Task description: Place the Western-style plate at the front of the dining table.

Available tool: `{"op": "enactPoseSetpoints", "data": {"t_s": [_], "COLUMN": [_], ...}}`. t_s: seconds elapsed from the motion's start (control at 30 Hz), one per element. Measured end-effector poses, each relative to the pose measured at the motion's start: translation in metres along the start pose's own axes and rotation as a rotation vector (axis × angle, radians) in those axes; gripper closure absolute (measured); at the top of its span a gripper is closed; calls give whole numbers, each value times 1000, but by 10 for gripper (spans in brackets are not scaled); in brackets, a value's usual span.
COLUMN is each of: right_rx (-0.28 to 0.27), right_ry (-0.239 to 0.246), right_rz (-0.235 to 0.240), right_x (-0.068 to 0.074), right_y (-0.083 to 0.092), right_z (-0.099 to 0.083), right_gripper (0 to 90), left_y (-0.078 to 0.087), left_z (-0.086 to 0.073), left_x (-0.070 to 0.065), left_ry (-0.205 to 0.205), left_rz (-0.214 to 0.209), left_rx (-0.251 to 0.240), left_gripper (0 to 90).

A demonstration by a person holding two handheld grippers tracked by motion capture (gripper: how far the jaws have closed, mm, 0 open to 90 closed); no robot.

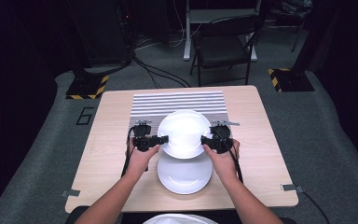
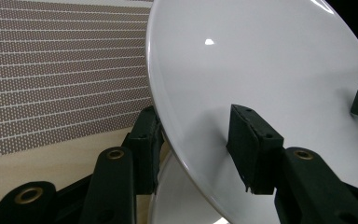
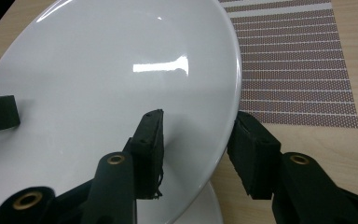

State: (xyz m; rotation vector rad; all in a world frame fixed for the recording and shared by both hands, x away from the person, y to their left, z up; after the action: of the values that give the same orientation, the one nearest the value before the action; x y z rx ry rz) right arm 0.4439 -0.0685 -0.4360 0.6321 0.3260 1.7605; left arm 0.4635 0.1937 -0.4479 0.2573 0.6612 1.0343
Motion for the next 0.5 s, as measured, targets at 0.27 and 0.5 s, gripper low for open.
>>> {"op": "enactPoseSetpoints", "data": {"t_s": [0.27,0.5], "right_rx": [-3,-9], "right_ry": [1,-4], "right_rz": [5,7], "right_x": [1,2], "right_y": [-3,-6], "right_z": [6,14], "right_gripper": [556,556], "left_y": [1,0], "left_z": [8,14], "left_x": [1,3], "left_ry": [0,9], "left_rz": [-4,-8], "left_rx": [-4,-5], "left_gripper": [550,550]}}
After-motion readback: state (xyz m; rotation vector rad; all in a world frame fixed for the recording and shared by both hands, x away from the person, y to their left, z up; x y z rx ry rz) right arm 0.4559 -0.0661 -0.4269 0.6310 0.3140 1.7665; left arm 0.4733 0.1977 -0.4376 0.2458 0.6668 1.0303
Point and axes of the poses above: each handheld gripper's, and its own axes: y roughly backward along the jaws, z roughly out of its top, x roughly to its left, the point moved 1 cm from there along -y, roughly forward along the jaws, and after that the axes turned 12 degrees about -x, right-handed, at the moved point
